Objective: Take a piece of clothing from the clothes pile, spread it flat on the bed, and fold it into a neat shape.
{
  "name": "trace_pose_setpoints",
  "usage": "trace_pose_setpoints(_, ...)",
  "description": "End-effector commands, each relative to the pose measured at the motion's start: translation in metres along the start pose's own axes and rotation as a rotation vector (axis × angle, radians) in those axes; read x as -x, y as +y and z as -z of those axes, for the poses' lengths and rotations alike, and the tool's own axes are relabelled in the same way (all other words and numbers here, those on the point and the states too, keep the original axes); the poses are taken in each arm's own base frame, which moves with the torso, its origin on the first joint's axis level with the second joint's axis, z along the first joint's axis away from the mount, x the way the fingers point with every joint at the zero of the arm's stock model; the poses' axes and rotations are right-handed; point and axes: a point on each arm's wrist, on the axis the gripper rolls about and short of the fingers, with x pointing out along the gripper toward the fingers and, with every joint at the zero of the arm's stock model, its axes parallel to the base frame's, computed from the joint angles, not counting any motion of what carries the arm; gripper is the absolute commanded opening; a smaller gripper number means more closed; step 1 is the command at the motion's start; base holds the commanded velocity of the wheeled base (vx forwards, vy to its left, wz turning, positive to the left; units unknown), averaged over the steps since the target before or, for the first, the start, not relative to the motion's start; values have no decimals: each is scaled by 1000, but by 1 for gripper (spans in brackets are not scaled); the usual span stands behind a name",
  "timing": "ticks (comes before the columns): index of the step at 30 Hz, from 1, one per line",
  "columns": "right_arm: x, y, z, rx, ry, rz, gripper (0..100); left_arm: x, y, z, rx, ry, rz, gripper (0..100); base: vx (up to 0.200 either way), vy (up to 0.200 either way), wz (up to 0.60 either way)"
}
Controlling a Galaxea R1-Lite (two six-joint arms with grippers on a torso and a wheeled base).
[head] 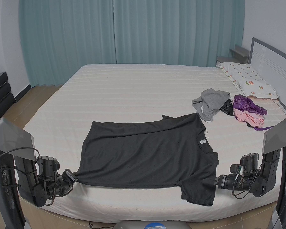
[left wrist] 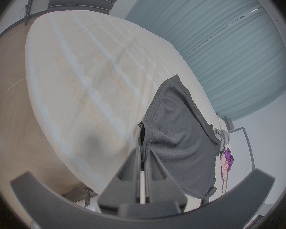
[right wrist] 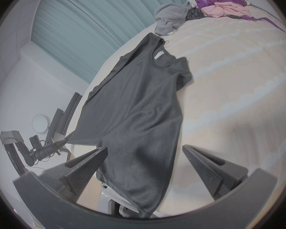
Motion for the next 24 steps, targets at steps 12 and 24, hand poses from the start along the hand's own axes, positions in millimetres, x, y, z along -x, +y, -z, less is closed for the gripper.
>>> trace_pose_setpoints(12,-8,4,5,8,19,26,0,0,0,0,0,1,1,0,0,0,0)
trace_pose_setpoints(24,3,1,4,-34,7,39,0,0,0,0,1,-1,2,0,0,0,0)
